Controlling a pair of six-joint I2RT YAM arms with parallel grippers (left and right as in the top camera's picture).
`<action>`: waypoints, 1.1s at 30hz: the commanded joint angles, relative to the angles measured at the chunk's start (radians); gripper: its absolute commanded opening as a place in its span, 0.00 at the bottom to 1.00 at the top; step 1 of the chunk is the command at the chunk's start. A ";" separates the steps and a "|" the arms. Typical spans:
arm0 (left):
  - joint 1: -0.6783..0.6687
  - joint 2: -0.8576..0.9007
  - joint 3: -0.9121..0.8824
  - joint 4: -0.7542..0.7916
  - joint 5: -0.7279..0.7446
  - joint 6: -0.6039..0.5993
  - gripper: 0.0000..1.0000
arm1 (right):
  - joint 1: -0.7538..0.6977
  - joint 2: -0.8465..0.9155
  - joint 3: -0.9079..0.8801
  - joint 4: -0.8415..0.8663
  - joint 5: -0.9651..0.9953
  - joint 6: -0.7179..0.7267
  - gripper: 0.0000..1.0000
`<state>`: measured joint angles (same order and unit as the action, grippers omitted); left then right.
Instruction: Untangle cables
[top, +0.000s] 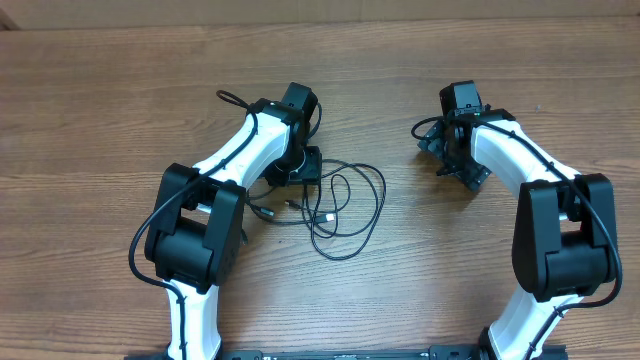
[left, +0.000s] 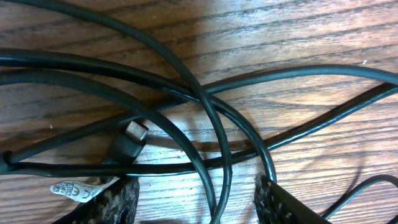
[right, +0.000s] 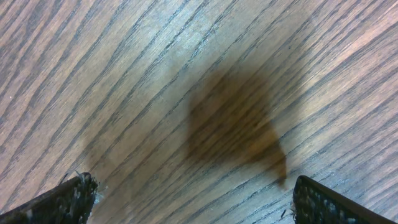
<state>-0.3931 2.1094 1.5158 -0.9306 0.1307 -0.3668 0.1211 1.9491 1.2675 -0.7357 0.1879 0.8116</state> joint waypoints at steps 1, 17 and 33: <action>-0.013 -0.033 -0.009 -0.001 -0.010 -0.007 0.61 | -0.001 -0.011 -0.005 0.002 0.008 0.003 1.00; -0.015 -0.033 -0.009 0.000 -0.011 -0.007 0.60 | -0.001 -0.011 -0.005 0.002 0.008 0.003 1.00; -0.018 -0.033 -0.009 0.002 -0.011 -0.006 0.59 | -0.001 -0.011 -0.005 0.002 0.008 0.003 1.00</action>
<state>-0.4046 2.1094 1.5150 -0.9295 0.1303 -0.3668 0.1211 1.9491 1.2675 -0.7353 0.1875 0.8108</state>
